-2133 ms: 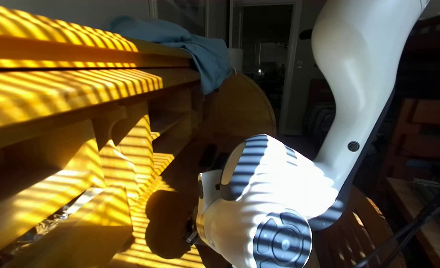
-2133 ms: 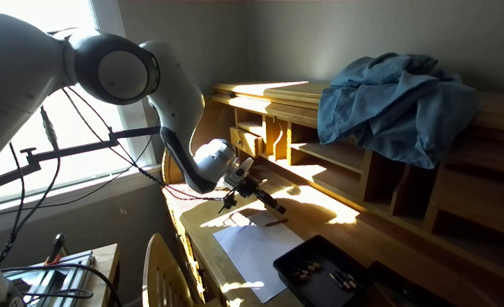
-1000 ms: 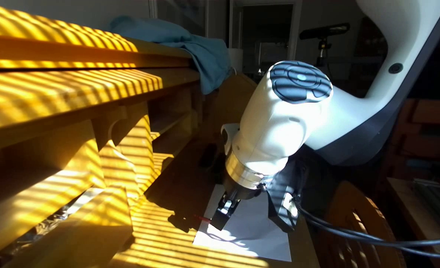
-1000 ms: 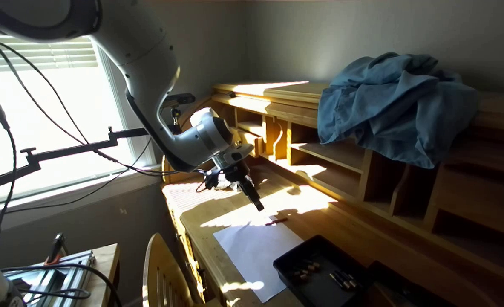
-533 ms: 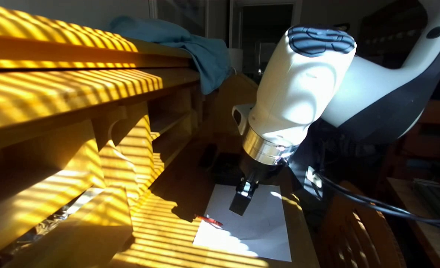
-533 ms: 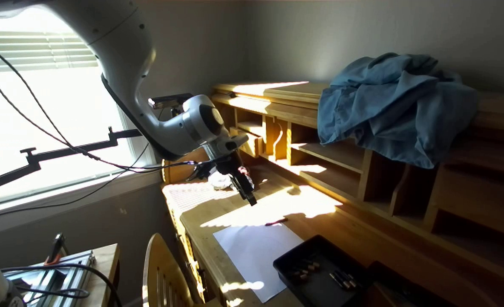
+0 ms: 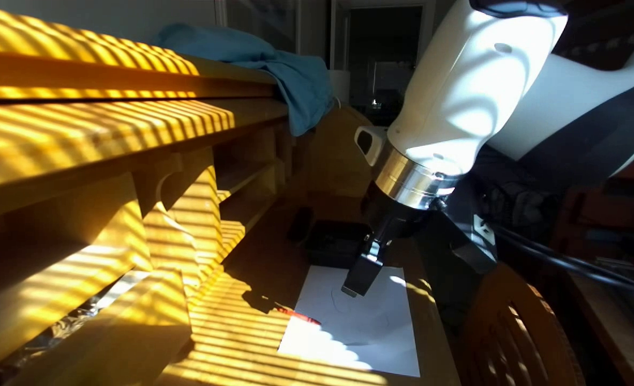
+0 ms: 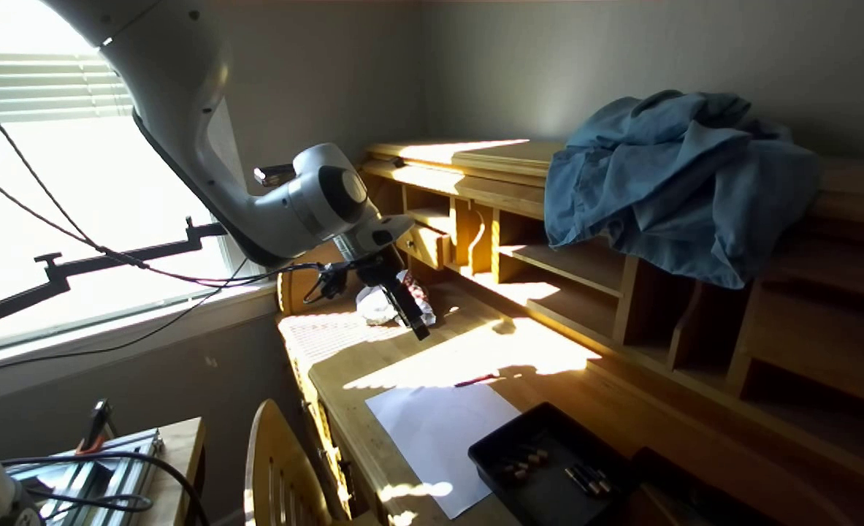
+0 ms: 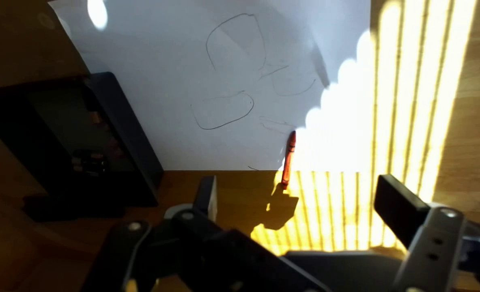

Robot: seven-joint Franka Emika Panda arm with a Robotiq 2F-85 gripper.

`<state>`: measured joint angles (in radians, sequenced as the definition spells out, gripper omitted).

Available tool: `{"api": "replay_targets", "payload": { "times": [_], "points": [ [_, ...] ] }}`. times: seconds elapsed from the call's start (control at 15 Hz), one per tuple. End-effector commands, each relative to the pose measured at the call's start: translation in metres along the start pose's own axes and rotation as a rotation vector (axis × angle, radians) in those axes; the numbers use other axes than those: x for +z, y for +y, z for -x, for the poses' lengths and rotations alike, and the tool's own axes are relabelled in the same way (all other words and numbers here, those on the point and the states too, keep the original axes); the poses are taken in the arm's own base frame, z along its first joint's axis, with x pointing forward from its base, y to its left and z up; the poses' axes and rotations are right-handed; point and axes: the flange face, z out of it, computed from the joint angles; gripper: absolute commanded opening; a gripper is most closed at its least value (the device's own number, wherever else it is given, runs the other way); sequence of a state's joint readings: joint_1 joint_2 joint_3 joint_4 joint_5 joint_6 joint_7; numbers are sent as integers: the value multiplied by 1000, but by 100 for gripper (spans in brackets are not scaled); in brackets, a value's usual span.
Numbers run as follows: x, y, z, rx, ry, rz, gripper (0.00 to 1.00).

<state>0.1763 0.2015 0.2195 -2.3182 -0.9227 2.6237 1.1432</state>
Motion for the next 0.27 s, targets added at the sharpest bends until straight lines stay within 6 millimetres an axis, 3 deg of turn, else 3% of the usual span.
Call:
{"api": "replay_targets", "payload": {
  "times": [0.0,0.2],
  "points": [
    [-2,1,1,-2,2,-6,100],
    [-6,3,4,-4,5,-8,100]
  ]
}}
